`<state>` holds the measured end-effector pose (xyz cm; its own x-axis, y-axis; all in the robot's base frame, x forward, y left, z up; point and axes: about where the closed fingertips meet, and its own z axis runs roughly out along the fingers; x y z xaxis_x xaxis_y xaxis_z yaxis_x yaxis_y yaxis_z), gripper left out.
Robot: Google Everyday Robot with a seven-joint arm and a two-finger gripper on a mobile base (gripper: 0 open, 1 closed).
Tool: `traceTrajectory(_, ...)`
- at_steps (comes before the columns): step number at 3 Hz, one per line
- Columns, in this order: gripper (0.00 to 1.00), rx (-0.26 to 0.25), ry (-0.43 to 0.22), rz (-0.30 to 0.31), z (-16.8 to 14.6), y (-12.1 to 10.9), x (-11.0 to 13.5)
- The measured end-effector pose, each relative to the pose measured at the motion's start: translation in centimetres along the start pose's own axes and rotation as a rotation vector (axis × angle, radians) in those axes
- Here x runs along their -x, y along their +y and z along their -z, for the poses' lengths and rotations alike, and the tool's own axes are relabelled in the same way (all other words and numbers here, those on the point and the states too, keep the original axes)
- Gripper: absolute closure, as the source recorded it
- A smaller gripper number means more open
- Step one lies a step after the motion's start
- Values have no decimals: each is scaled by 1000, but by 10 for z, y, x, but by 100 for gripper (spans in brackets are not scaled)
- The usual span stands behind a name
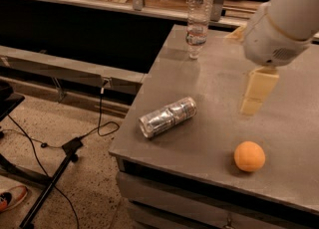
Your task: Pick redbull can
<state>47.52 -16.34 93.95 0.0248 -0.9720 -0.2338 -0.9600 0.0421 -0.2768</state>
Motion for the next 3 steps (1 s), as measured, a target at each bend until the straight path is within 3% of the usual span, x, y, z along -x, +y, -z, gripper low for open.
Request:
traceTrajectory(2,0,52,-90,336,-55,7,76)
traceTrajectory(3,0,94,-84,434,-80,14,96)
